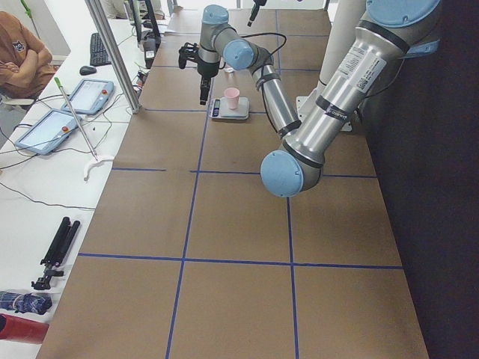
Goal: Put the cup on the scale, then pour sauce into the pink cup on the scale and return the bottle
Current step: 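Withdraw the left arm while the right gripper approaches the glass bottle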
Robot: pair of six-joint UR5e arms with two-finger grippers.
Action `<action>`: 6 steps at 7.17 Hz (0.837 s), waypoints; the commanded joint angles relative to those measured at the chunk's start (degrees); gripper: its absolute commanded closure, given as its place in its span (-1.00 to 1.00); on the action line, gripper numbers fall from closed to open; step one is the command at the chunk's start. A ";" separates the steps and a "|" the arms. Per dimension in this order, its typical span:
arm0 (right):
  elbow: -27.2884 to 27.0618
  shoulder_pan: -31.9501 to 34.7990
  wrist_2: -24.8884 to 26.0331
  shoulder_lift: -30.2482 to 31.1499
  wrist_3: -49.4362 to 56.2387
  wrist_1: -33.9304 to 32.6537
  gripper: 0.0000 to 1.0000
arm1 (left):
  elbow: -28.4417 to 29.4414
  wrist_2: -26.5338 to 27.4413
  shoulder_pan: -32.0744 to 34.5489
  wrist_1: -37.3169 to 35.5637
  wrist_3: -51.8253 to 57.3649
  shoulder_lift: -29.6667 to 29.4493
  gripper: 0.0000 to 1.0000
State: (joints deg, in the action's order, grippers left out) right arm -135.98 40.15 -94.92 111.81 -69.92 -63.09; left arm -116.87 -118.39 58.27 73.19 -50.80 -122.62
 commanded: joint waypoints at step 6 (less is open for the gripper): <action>13.51 -31.53 49.80 1.48 -12.53 14.70 -1.00 | -1.87 -0.26 10.25 2.99 35.25 15.71 -1.00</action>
State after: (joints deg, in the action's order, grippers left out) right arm -127.43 10.70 -51.07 113.34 -82.73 -53.55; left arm -118.68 -118.63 64.87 74.32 -24.94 -111.25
